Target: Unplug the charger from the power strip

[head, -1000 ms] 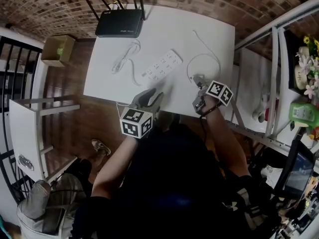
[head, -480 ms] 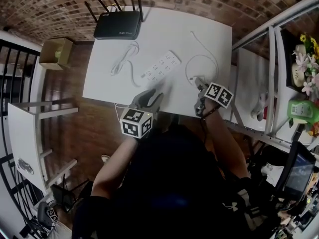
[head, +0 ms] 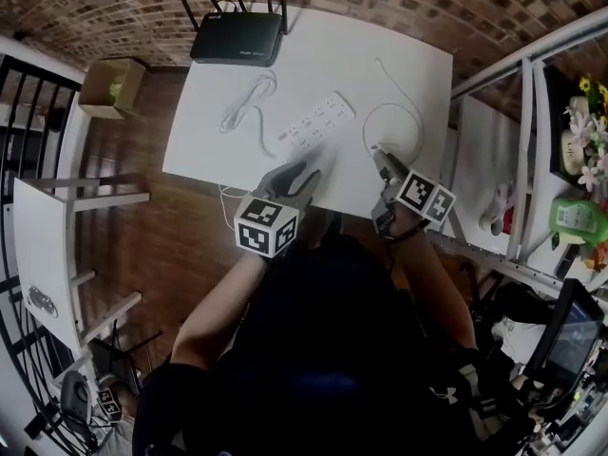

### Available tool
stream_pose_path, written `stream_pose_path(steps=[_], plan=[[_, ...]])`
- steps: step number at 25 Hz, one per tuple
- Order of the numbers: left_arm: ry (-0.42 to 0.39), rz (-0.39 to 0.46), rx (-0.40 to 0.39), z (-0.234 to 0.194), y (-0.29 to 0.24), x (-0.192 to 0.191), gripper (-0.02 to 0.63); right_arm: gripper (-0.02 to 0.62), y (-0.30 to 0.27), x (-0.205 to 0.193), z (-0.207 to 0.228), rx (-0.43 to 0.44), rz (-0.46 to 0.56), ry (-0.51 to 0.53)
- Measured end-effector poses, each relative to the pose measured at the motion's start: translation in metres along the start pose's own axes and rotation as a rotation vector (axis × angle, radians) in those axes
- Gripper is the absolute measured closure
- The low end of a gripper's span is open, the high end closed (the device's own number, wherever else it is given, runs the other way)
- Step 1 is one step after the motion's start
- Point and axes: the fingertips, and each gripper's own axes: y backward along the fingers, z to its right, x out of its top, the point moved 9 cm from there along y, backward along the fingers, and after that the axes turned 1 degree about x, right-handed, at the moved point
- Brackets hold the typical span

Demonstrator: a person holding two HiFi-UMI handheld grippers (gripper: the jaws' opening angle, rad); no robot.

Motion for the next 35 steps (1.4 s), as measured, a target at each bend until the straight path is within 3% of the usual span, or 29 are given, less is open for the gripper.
stream_pose_path(steps=[3, 6, 9, 14, 20, 35], plan=[[0.007, 0.022, 0.0, 0.002, 0.009, 0.004, 0.471, 0.462, 0.007, 0.001, -0.037, 0.135, 0.015, 0.051], [0.013, 0.067, 0.004, 0.006, 0.023, 0.013, 0.471, 0.466, 0.015, 0.003, -0.067, 0.194, 0.013, 0.129], [0.008, 0.122, 0.005, 0.013, 0.042, 0.025, 0.471, 0.513, 0.023, 0.002, -0.096, 0.277, 0.0, 0.196], [0.0, 0.208, 0.006, 0.022, 0.066, 0.043, 0.482, 0.558, 0.04, 0.002, -0.144, 0.394, 0.039, 0.409], [-0.075, 0.253, -0.003, 0.037, 0.074, 0.055, 0.482, 0.56, 0.054, 0.001, -0.171, 0.407, 0.13, 0.668], [-0.11, 0.258, -0.024, 0.046, 0.068, 0.062, 0.482, 0.56, 0.059, 0.005, -0.165, 0.38, 0.161, 0.69]])
